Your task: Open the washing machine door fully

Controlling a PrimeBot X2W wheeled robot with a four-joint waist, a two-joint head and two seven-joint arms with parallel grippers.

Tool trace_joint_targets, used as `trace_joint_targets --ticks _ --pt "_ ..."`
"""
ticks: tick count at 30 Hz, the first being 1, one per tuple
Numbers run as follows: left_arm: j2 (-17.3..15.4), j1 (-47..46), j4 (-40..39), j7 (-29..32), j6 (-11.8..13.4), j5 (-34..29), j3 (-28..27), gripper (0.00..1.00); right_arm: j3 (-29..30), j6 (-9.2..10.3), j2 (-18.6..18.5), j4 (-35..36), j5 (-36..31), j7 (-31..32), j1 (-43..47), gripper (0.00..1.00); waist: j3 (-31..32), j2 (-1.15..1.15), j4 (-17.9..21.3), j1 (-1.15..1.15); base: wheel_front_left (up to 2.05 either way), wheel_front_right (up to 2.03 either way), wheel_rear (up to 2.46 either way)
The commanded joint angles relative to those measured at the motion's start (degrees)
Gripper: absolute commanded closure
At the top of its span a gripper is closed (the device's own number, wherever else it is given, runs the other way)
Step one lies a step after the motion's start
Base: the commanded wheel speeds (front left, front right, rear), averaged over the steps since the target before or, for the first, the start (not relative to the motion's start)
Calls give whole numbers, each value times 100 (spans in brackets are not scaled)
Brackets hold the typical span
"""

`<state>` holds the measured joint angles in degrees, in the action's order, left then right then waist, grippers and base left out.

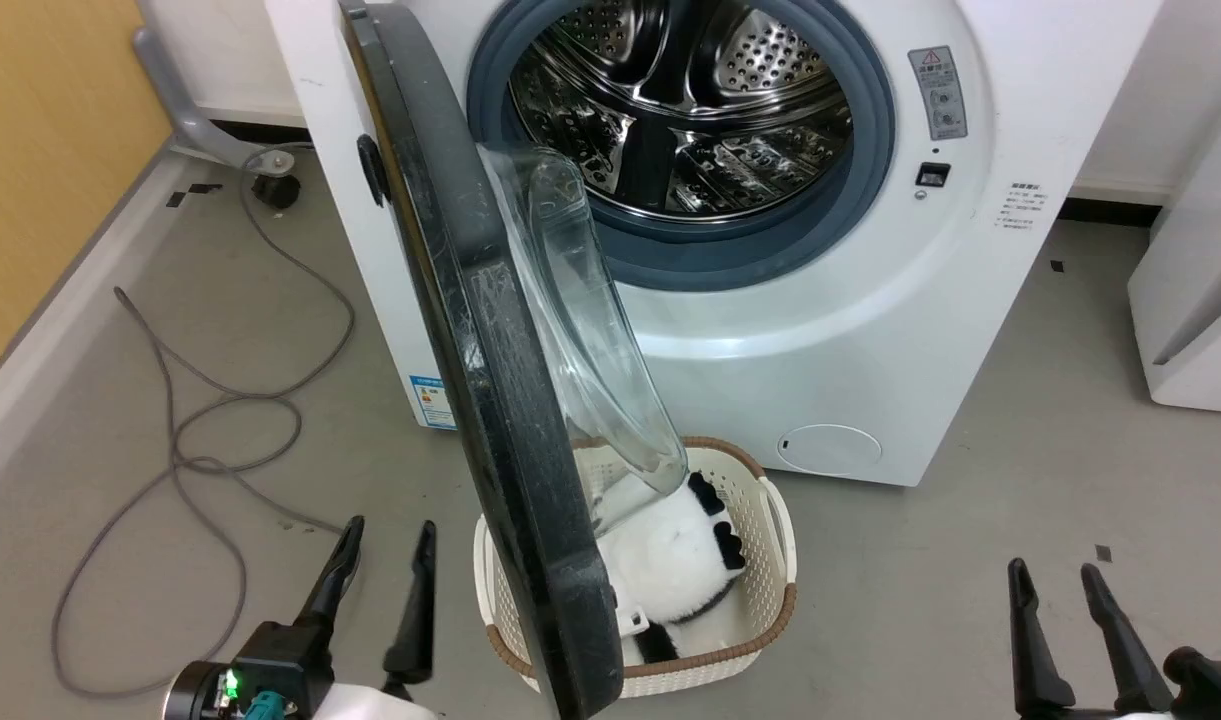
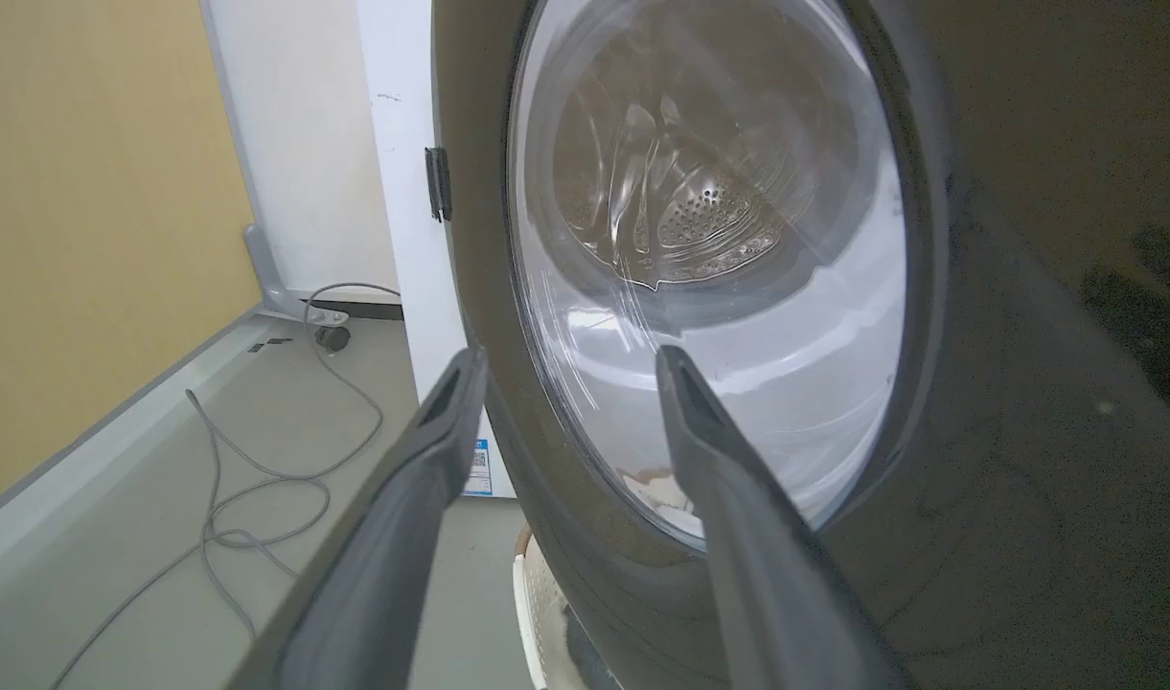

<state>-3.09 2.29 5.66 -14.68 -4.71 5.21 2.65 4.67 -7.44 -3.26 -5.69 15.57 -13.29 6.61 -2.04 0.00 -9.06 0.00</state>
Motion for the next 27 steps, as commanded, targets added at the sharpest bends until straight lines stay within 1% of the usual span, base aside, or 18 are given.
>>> trace_joint_targets --ticks 1,3,9,13,15,17,21,25,27 --pt "-9 5 -55 -32 -9 -9 -21 60 -4 -5 33 -42 11 -40 30 0 8 0 -17 0 0 0 0" --pt "-4 -2 -163 -32 -14 7 -35 100 -8 -5 35 -93 22 -58 12 0 22 0 -36 0 0 0 0" --pt "9 -96 -761 -32 -29 156 -181 100 -42 -5 37 -183 74 -87 -28 0 42 0 -80 0 0 0 0" --pt "17 -279 -1435 -32 -13 535 -350 100 -87 -5 37 -229 127 -95 -41 0 51 0 -115 0 0 0 0" --pt "19 -411 -1783 -32 -11 506 -360 100 -119 -5 37 -235 224 -100 -47 0 57 0 -128 0 0 0 0" --pt "19 -571 -2111 -32 51 614 -348 100 -114 -5 37 -245 265 -106 -44 0 65 0 -138 0 0 0 0" --pt "20 -846 -2572 -32 59 568 -154 100 -111 -5 37 -280 280 -113 -44 0 88 0 -140 0 0 0 0" --pt "21 -940 -2856 -28 39 409 198 100 -158 -5 37 -297 281 -121 -64 0 112 0 -127 0 0 0 0" --pt "21 -933 -2946 83 25 350 394 100 -168 -5 38 -303 293 -126 -66 0 125 0 -118 0 0 0 0"
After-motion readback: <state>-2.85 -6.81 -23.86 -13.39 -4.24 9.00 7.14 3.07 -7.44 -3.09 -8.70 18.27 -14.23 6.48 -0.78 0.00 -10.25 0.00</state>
